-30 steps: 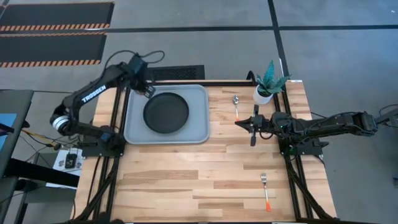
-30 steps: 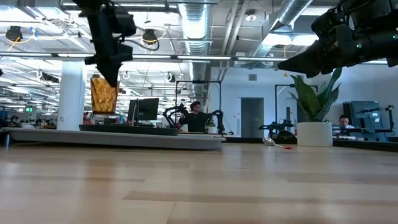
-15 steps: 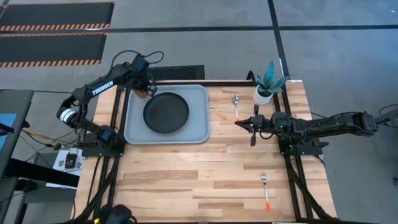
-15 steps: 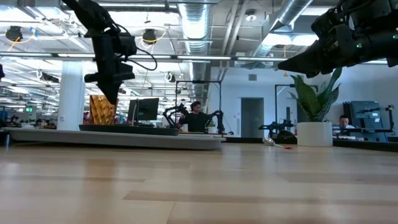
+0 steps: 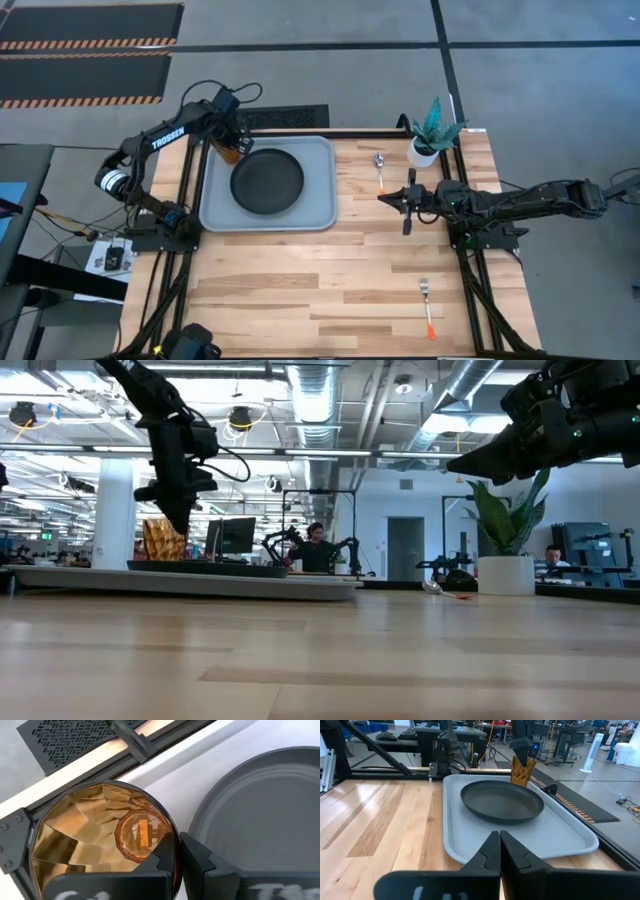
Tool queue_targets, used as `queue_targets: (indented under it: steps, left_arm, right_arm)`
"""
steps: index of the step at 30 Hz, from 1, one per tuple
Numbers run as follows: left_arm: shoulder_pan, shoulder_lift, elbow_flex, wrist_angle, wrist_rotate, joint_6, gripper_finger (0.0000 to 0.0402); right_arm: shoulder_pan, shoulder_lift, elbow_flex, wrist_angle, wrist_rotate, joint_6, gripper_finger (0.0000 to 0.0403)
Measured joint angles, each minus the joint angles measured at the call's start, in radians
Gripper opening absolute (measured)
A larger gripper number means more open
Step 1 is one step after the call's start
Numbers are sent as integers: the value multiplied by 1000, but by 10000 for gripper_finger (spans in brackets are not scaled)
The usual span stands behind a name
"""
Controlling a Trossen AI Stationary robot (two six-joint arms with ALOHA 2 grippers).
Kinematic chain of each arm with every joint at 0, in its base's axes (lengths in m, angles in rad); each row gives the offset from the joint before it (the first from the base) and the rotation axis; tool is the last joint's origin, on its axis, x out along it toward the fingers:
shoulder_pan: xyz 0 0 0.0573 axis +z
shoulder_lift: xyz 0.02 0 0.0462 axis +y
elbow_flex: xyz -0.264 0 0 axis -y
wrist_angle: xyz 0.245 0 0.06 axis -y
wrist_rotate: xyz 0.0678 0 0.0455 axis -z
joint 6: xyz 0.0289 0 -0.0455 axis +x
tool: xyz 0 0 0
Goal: Pick and place plate/cup/fork/spoon on tray
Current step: Put the brown glass on the gray serving tray to the top left of the black plate
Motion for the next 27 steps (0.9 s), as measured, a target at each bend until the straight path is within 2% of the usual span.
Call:
queue_targets:
  steps: [20,27]
  left_arm:
    - [-1,-4,-43,14,-4,-1,5]
    - [-7,0,-47,26,0,-3,31]
  right_arm:
    - [0,0,0,0,0,0,12]
    - [0,0,0,0,0,0,12]
